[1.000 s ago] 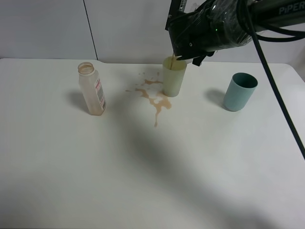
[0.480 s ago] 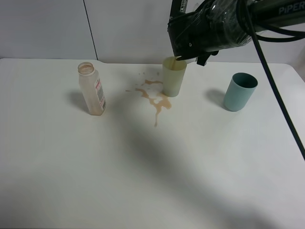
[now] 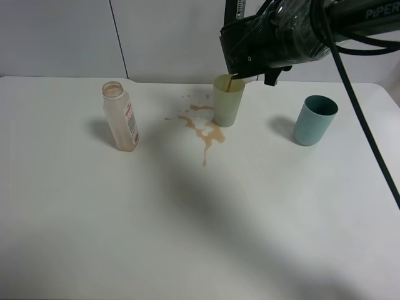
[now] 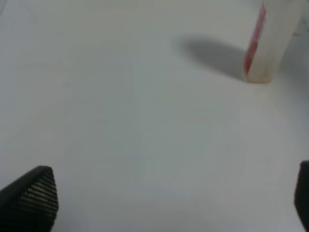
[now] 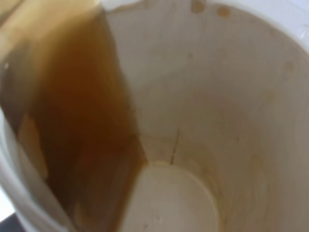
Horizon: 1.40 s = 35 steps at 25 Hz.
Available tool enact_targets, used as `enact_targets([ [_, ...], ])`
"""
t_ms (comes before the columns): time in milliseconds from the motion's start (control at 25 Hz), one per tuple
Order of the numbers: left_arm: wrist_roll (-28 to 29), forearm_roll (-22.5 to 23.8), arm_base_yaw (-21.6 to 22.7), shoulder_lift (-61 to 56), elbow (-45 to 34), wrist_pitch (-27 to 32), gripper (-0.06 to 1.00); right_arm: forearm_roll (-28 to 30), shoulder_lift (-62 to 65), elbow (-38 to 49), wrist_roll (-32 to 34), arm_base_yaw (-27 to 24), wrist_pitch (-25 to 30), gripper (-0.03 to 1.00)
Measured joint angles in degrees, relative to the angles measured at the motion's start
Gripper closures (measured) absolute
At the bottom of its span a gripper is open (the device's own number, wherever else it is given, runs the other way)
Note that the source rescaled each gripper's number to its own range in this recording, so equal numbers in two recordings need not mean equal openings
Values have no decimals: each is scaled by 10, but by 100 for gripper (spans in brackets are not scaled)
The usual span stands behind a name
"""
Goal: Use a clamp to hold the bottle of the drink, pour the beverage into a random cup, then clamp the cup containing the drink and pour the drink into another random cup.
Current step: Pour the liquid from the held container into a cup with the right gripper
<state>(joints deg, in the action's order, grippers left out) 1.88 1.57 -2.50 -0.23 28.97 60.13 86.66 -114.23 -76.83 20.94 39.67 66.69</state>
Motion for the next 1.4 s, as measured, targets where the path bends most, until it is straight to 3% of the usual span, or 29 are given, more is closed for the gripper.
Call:
enact_targets([
  [1120, 0, 0, 0, 0, 0, 0, -6, 21, 0, -2, -136, 10, 15, 97],
  [1400, 0, 0, 0, 0, 0, 0, -6, 75, 0, -2, -152, 10, 20, 97],
])
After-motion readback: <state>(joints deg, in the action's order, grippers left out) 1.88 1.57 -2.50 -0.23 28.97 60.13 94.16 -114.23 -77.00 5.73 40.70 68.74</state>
